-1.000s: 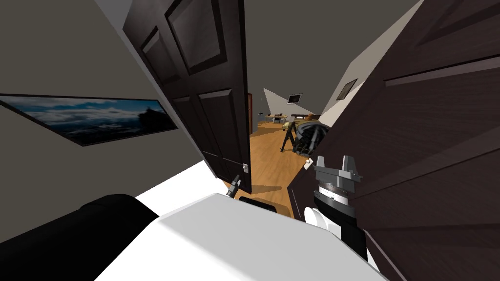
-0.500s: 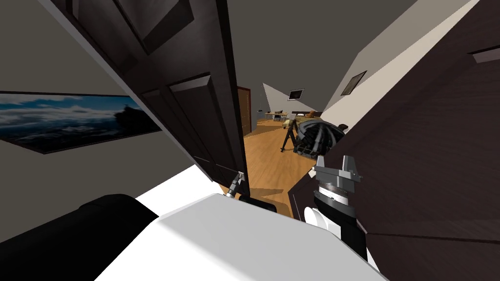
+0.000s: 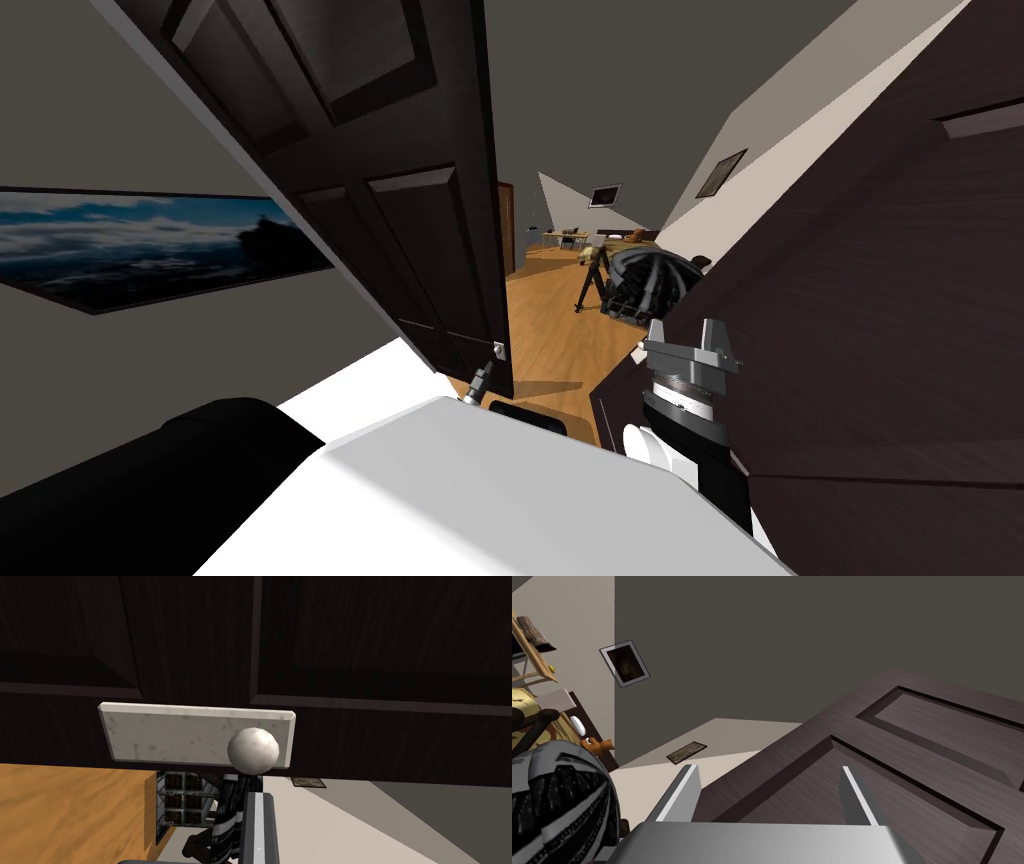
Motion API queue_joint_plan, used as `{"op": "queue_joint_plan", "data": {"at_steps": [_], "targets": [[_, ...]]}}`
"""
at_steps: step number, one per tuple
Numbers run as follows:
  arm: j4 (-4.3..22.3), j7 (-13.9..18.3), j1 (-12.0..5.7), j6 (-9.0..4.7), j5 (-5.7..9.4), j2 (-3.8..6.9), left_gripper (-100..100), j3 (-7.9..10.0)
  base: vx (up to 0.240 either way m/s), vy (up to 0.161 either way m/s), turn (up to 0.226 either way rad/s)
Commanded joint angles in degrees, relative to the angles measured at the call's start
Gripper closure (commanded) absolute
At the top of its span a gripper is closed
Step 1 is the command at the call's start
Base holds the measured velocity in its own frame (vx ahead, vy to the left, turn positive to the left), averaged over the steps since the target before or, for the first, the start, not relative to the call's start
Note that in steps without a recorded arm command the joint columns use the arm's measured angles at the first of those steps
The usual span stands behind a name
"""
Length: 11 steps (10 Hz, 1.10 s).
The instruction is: Push the door open
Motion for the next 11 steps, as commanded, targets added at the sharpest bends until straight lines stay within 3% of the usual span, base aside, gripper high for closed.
{"op": "queue_joint_plan", "data": {"at_steps": [1,2,3,5,6,8,11], "targets": [[0.0,0.0,0.00,0.00,0.00,0.00,100,0.00,-0.010,0.000,0.000],[0.0,0.0,0.00,0.00,0.00,0.00,100,0.00,0.000,0.000,0.000],[-0.4,-0.6,1.07,0.49,1.58,0.76,-100,0.45,-0.112,-0.061,0.108],[-0.7,-1.0,1.92,0.88,2.84,0.39,-100,0.80,-0.180,-0.095,0.096],[-0.4,-0.8,1.49,0.79,2.41,0.54,-100,0.73,-0.068,-0.048,0.019],[-0.3,-0.9,0.89,0.36,2.30,0.87,-100,1.08,0.144,-0.013,-0.015],[0.1,-1.0,0.01,-0.19,2.06,0.37,-100,1.53,0.210,-0.022,-0.011]]}}
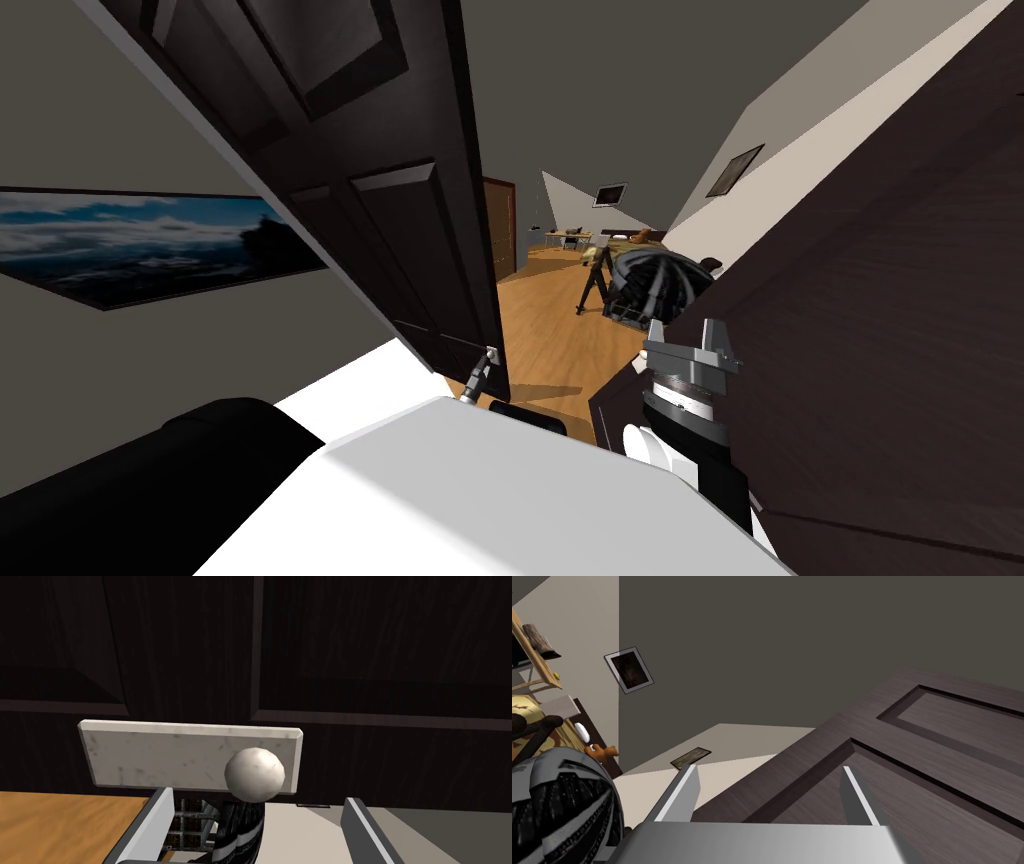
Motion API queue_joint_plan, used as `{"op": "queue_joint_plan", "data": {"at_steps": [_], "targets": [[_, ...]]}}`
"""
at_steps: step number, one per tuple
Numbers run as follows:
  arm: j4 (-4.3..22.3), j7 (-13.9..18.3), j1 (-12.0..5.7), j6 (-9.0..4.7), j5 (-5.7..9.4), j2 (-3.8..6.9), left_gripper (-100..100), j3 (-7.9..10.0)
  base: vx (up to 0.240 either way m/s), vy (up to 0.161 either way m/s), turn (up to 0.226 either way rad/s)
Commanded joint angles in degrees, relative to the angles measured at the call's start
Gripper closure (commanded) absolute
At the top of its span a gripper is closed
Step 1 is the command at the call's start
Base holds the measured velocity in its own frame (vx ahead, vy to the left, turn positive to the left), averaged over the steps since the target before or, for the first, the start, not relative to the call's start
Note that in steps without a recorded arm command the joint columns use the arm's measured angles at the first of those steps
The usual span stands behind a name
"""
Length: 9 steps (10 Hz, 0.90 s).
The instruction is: Push the door open
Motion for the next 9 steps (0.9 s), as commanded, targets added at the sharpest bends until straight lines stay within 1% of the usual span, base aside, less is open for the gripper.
{"op": "queue_joint_plan", "data": {"at_steps": [1,2,3,4,9], "targets": [[0.0,0.0,-0.48,-0.44,-0.16,-0.66,-100,0.25,0.229,0.008,-0.014],[0.1,-0.1,-0.74,-0.60,-0.23,-1.20,-100,0.38,0.186,-0.026,0.003],[0.4,-0.1,-0.74,-0.30,-0.15,-0.87,-100,0.35,0.089,-0.017,0.001],[0.4,-0.1,-0.74,-0.30,-0.15,-0.87,100,0.35,-0.011,0.004,0.002],[0.4,-0.1,-0.74,-0.30,-0.15,-0.87,100,0.35,-0.020,0.003,-0.001]]}}
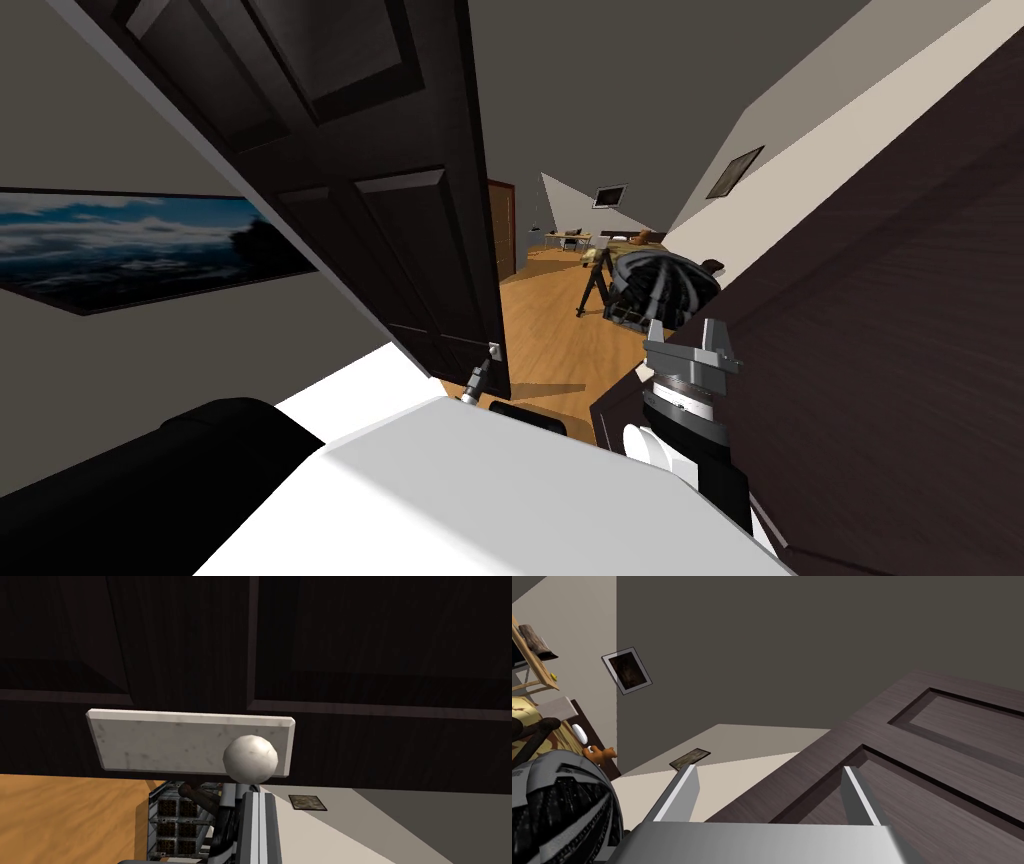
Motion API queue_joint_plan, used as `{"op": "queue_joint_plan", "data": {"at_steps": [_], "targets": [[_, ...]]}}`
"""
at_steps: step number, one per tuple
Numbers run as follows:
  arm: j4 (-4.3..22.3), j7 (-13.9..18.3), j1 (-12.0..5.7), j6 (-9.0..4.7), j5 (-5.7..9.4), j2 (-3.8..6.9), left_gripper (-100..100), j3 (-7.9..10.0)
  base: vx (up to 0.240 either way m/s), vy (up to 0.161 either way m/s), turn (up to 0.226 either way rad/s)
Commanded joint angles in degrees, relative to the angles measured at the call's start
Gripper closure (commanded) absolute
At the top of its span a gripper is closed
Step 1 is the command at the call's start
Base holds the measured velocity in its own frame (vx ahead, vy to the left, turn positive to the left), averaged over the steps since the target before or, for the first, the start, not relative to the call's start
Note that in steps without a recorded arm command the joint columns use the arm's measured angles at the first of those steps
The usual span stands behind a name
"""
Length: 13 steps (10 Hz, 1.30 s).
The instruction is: Push the door open
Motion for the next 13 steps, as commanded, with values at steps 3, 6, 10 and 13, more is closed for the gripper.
{"op": "queue_joint_plan", "data": {"at_steps": [3,6,10,13], "targets": [[-0.9,-0.8,2.00,0.74,2.69,0.70,-100,0.45,-0.163,-0.085,0.079],[-0.6,-0.7,0.91,-0.04,2.18,1.16,-100,0.76,0.060,-0.014,-0.009],[-0.5,-0.8,-0.19,-1.04,1.98,0.28,-100,1.35,0.213,-0.007,-0.013],[-0.6,-0.8,0.04,-0.91,2.02,0.55,100,1.24,0.020,0.000,-0.004]]}}
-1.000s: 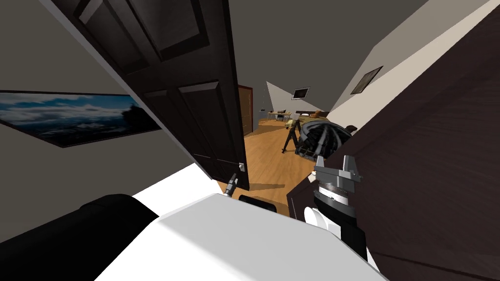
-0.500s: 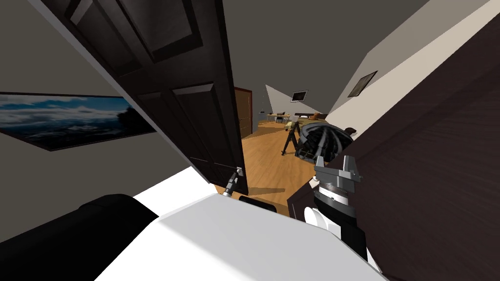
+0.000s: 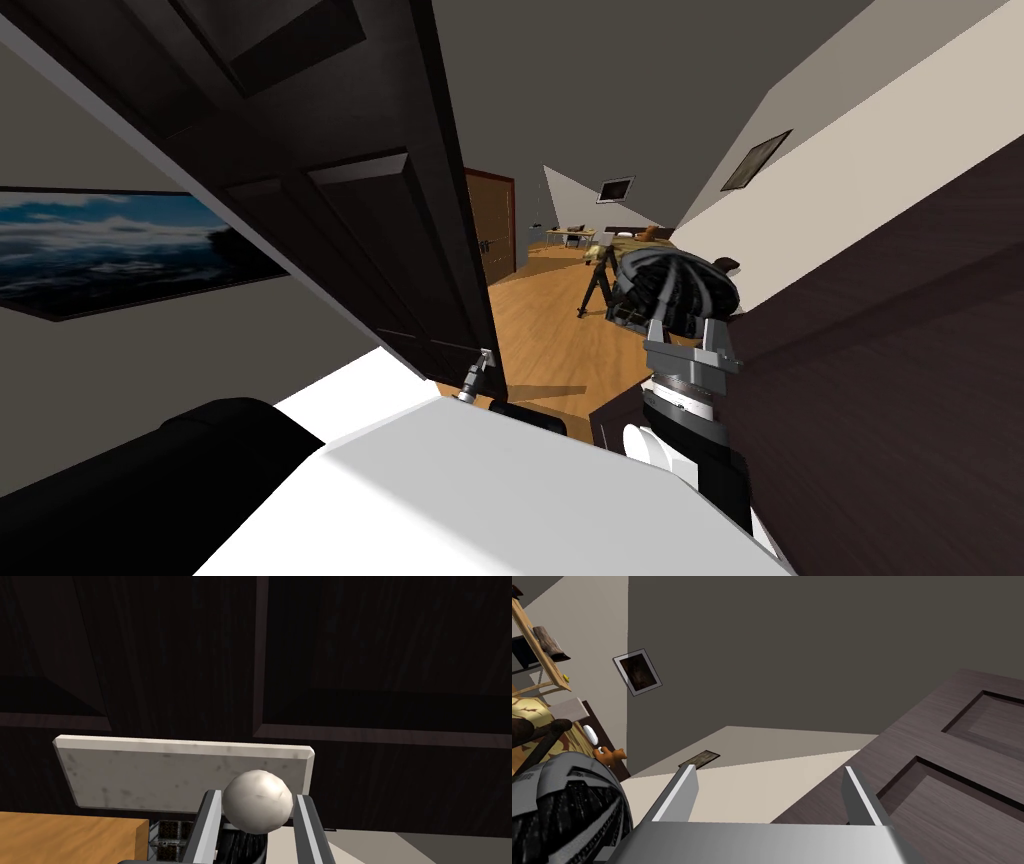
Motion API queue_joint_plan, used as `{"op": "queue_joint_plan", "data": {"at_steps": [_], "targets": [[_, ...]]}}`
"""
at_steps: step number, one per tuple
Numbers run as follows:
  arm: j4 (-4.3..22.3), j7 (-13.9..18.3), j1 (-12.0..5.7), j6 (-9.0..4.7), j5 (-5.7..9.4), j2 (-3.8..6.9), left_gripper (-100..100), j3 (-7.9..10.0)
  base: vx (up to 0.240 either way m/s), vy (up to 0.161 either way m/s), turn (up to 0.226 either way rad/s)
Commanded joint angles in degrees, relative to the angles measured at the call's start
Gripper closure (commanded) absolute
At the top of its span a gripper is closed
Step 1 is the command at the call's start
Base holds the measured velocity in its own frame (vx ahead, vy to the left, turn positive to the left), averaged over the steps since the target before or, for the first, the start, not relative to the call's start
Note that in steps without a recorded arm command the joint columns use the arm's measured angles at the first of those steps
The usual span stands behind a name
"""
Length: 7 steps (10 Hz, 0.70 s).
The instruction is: Push the door open
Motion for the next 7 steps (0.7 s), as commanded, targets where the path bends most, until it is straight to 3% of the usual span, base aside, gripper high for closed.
{"op": "queue_joint_plan", "data": {"at_steps": [1,4,5,7], "targets": [[0.1,0.0,0.19,-0.03,-0.03,0.01,100,-0.06,-0.026,0.002,-0.004],[0.1,0.0,0.19,-0.03,-0.03,0.01,100,-0.06,-0.014,-0.001,0.004],[0.4,-2.5,0.14,-0.15,-0.41,0.14,100,0.51,0.023,0.001,0.004],[0.5,-4.5,-0.01,-0.08,-0.70,0.24,100,0.98,0.042,-0.006,0.006]]}}
